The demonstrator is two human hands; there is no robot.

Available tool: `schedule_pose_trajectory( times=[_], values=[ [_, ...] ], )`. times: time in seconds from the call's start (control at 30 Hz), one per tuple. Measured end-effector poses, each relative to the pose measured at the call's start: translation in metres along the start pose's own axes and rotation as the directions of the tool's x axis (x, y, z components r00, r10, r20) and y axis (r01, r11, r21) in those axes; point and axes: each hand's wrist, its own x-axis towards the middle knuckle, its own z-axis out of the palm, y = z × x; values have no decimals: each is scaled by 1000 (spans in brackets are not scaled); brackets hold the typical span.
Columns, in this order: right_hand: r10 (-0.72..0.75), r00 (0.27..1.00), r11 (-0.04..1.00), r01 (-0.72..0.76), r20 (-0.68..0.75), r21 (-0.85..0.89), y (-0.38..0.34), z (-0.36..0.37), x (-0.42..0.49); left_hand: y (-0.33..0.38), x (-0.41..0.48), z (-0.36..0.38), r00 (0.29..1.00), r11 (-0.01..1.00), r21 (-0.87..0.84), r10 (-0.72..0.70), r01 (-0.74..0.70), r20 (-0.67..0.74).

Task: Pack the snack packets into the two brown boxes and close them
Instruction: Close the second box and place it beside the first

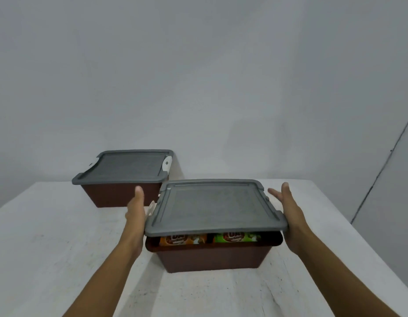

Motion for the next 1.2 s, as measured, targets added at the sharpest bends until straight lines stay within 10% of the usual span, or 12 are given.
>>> schedule_pose_trajectory(
  times=[0.13, 1.2],
  values=[
    [-52, 998, 998, 53, -42, 21, -46, 7, 9, 55, 27, 5, 977, 999, -42, -32, 24, -213],
    [62, 997, 993, -57, 53, -102, 39, -12, 6, -13, -2, -19, 992, 975, 194, -119, 108, 47]
  ],
)
